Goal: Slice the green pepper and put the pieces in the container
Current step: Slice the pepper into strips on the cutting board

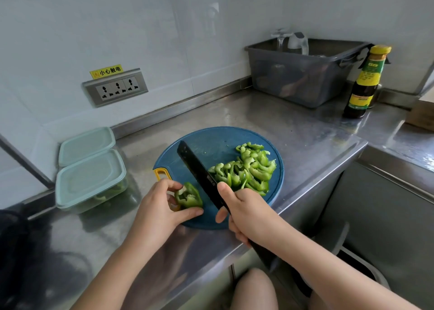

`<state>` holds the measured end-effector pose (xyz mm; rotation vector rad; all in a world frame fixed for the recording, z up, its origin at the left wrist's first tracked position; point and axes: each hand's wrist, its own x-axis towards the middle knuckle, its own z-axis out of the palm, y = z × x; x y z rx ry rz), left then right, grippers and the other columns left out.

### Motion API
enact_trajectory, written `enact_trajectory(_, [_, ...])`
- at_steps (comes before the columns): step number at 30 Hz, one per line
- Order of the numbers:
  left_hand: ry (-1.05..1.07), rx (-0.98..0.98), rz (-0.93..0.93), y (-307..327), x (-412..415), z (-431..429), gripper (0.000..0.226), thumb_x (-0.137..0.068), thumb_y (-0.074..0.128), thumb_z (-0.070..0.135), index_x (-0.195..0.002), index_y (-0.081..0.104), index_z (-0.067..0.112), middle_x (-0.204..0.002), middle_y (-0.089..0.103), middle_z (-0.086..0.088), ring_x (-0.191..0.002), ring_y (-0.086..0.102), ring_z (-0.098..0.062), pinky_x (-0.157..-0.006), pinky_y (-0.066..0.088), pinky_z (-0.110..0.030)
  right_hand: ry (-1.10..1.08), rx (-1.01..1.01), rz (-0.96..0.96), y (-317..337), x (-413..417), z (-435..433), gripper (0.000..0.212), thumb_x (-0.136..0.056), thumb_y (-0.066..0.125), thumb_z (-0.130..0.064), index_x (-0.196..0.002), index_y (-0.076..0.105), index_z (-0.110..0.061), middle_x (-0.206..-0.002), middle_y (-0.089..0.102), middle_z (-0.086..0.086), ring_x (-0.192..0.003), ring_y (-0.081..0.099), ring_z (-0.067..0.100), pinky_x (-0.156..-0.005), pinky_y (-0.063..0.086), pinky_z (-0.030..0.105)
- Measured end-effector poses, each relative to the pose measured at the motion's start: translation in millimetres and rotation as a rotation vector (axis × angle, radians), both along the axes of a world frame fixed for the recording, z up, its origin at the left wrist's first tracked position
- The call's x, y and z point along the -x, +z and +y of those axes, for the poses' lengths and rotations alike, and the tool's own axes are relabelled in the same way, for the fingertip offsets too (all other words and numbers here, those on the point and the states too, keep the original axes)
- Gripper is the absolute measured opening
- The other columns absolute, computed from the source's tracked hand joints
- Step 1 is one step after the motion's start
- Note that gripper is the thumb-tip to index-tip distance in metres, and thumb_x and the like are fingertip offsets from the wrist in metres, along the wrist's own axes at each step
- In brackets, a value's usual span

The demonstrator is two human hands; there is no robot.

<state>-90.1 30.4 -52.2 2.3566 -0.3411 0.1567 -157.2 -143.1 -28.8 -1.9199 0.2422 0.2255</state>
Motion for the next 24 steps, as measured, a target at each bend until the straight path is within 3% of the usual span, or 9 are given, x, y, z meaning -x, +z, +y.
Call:
enact_trajectory(4, [0.017, 0.029, 0.030, 1.3, 4.2, -3.2, 0.052, -0.051, 0.086, 0.045, -0.091, 0.057, 0.027, -0.082, 0.060, 0.012, -0.073, 0.057, -0.003, -0.060, 0.039, -0.015, -0.018, -0.028, -0.004, 0.5, -0.6, -1.4, 0.065, -0.095, 0.031, -0.056, -0.067, 0.059, -0.005, -0.035, 0.039, -0.003, -0.030, 0.036, 0.015, -0.038, 0.033, 0.020])
enact_trajectory(9, [0.060, -0.025, -0.005, 7.0, 2.8, 0.0, 0.046, -0.054, 0.083, 0.048, -0.089, 0.065, 0.024, -0.072, 0.061, 0.009, -0.066, 0.057, -0.006, -0.056, 0.038, -0.017, 0.008, 0.261, -0.168, -8.1, 7.4, 3.3, 0.073, -0.093, 0.028, -0.059, -0.067, 0.045, 0.008, -0.056, 0.038, 0.011, -0.050, 0.033, 0.019, -0.054, 0.034, 0.030])
enact_trajectory(15, [0.040, -0.075, 0.007, 11.9, 4.3, 2.0, 0.044, -0.053, 0.084, 0.047, -0.084, 0.062, 0.025, -0.077, 0.060, 0.015, -0.069, 0.056, -0.005, -0.056, 0.035, -0.012, 0.082, 0.377, -0.218, -6.7, 20.2, 10.4, 0.062, -0.096, 0.025, -0.055, -0.061, 0.035, -0.004, -0.057, 0.035, 0.010, -0.053, 0.030, 0.021, -0.056, 0.031, 0.035])
enact_trajectory(18, [0.041, -0.079, -0.024, 17.6, 9.0, -1.2, 0.035, -0.056, 0.086, 0.038, -0.077, 0.062, 0.023, -0.068, 0.051, 0.024, -0.060, 0.049, 0.000, -0.055, 0.035, -0.010, 0.109, 0.459, -0.258, -4.8, 24.2, 14.4, 0.059, -0.096, 0.022, -0.054, -0.060, 0.032, -0.009, -0.056, 0.035, 0.005, -0.059, 0.038, 0.027, -0.063, 0.038, 0.040])
enact_trajectory(24, [0.021, -0.082, -0.041, 22.4, 12.4, -3.9, 0.030, -0.059, 0.086, 0.030, -0.075, 0.062, 0.021, -0.063, 0.048, 0.022, -0.053, 0.048, 0.002, -0.057, 0.036, -0.004, 0.140, 0.573, -0.316, -3.5, 25.6, 18.5, 0.055, -0.095, 0.017, -0.055, -0.060, 0.032, -0.015, -0.058, 0.036, 0.003, -0.066, 0.044, 0.032, -0.064, 0.038, 0.039])
